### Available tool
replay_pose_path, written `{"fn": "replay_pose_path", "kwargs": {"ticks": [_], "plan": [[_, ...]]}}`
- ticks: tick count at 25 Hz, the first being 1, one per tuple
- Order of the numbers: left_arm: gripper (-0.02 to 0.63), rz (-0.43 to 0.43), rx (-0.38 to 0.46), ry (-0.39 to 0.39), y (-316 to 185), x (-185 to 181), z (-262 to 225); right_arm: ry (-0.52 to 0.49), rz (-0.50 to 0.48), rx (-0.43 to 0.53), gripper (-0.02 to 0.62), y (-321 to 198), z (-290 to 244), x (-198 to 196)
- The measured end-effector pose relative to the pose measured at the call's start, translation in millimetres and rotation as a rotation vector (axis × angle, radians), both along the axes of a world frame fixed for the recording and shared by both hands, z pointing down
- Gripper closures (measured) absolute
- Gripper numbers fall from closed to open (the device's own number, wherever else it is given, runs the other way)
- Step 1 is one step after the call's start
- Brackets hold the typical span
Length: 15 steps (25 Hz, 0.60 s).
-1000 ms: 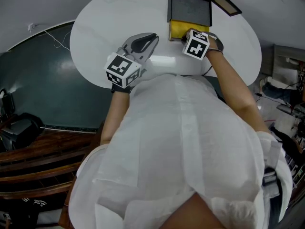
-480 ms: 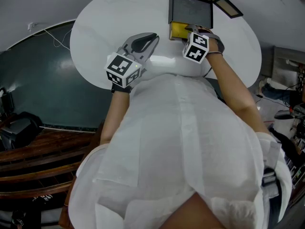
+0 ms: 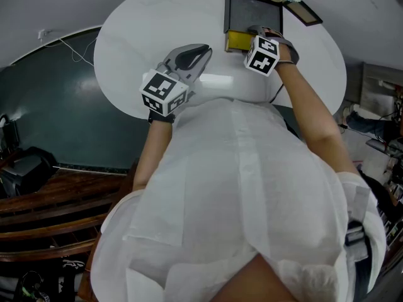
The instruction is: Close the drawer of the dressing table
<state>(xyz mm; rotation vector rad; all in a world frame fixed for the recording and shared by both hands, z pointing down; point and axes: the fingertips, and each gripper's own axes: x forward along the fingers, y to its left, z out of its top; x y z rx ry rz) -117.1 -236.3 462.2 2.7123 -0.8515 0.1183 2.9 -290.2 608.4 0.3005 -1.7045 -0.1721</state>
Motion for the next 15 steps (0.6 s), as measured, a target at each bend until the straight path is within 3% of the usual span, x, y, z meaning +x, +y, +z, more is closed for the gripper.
{"fn": "replay_pose_path", "kwargs": {"ticks": [15], "plan": [[0.569, 0.002, -0.006, 0.001, -0.9, 1.7, 1.0, -0.024, 0.036, -0.076, 0.311, -8.6, 3.3, 0.8]]}}
